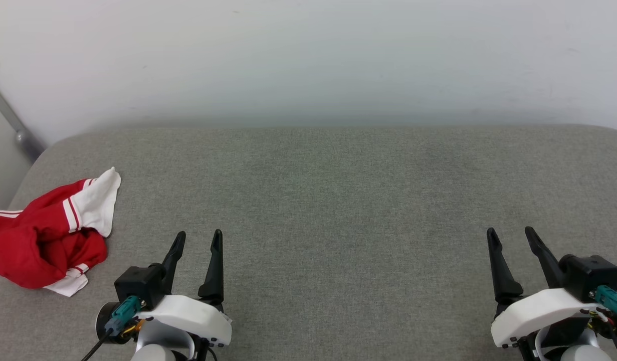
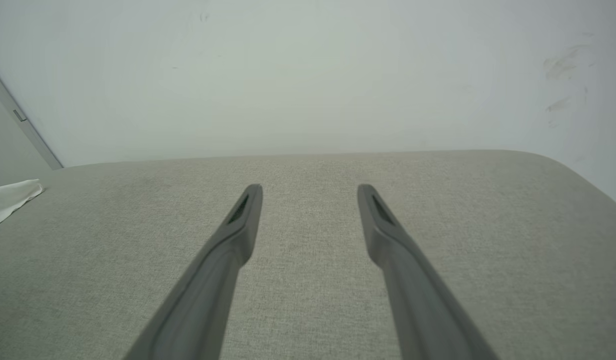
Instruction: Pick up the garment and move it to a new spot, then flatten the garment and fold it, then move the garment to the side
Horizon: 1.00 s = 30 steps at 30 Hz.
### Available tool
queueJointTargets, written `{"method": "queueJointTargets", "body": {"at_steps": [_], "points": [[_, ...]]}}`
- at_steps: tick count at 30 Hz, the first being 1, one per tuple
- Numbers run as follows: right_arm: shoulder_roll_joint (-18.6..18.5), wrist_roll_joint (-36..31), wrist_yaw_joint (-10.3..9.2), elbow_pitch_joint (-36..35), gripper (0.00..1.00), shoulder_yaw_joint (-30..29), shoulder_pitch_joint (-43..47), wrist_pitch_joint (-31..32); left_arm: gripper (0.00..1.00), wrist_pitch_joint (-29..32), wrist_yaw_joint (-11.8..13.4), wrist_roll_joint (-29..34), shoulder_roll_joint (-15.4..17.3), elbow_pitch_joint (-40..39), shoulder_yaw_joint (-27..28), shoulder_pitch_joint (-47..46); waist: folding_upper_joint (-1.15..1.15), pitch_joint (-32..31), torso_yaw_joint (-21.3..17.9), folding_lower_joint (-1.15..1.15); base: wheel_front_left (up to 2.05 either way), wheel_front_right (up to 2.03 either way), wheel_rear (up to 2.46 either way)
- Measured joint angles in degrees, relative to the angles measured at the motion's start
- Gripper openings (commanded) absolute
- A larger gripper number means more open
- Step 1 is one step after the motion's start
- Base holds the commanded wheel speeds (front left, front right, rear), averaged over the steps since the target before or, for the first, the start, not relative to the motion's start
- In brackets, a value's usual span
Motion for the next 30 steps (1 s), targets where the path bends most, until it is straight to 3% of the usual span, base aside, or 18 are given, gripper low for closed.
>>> {"method": "queueJointTargets", "body": {"at_steps": [30], "points": [[0.00,-6.83,0.01,0.46,1.00,-0.82,0.44,-2.38,1.00,-3.41,1.20,11.18,0.29,3.07,-0.78,-0.77,0.00,-0.44,0.78,0.00,0.00,0.00,0.00]]}}
